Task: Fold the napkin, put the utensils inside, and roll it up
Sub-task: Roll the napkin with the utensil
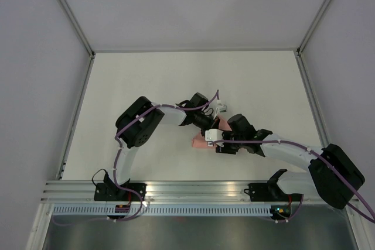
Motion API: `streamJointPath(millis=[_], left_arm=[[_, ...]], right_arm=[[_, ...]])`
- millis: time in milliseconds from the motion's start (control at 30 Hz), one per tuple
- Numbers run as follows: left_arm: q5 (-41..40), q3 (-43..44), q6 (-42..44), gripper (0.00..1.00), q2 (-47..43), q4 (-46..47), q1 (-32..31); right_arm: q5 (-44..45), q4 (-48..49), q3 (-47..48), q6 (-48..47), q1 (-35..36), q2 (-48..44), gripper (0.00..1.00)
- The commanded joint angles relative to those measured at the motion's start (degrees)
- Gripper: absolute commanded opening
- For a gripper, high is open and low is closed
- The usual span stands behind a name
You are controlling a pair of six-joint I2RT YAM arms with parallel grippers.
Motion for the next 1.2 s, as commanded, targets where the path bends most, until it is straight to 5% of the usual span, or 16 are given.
streamJointPath(millis=[0,133,300,467,900,1167], left_arm=[[-8.18,-3.0,0.24,0.02,6.4,-10.13,0.02],[-7.47,-2.83,0.06,0.05,6.31,-10.13,0.37],[-6.68,-2.65,-0.11,0.2,4.91,-9.69,0.72],[-7.64,-3.7,-1.51,0.36,0.26,-7.85,1.69],[-10.8,-6.6,-4.42,0.41,-13.71,-3.01,5.82],[-25.19,-19.6,-8.2,0.4,-27.07,11.74,7.58]], right_arm=[[2.75,2.48,-0.76,-0.54,0.5,0.67,0.51],[3.1,2.22,-1.29,-0.89,0.59,1.9,0.42],[3.19,1.87,-1.99,-1.51,0.59,3.57,0.32],[2.06,-0.42,-0.77,-1.51,0.59,4.45,0.11],[-9.37,-14.29,7.05,-5.11,-5.03,12.17,0.05],[-18.86,-28.09,18.99,-12.3,-10.92,22.37,0.04]])
